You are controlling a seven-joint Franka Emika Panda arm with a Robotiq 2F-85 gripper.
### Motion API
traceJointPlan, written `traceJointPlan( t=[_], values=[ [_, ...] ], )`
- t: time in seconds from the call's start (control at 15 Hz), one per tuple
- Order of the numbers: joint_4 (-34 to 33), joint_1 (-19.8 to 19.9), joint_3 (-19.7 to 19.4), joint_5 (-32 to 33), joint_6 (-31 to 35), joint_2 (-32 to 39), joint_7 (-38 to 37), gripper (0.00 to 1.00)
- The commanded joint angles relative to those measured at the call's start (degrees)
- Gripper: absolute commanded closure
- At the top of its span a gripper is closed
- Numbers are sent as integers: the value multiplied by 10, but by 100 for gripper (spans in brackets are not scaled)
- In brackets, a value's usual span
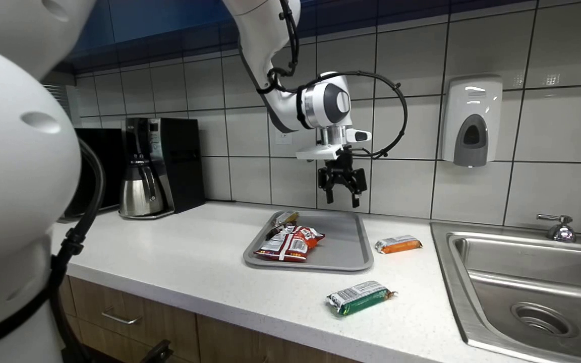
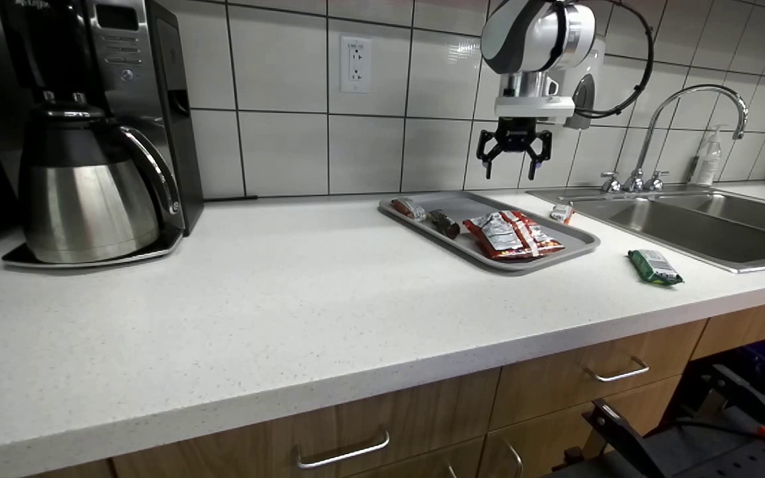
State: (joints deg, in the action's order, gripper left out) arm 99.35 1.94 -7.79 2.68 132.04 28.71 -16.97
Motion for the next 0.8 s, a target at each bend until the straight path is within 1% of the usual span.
traceJointPlan(
  t=[0.0, 0.6, 0.73],
  values=[
    [8, 9, -9, -12, 15, -8, -18, 0],
    [2, 14, -37, -12, 16, -1, -55, 0],
    [-1, 13, -35, -4, 6, 1, -42, 0]
  ],
)
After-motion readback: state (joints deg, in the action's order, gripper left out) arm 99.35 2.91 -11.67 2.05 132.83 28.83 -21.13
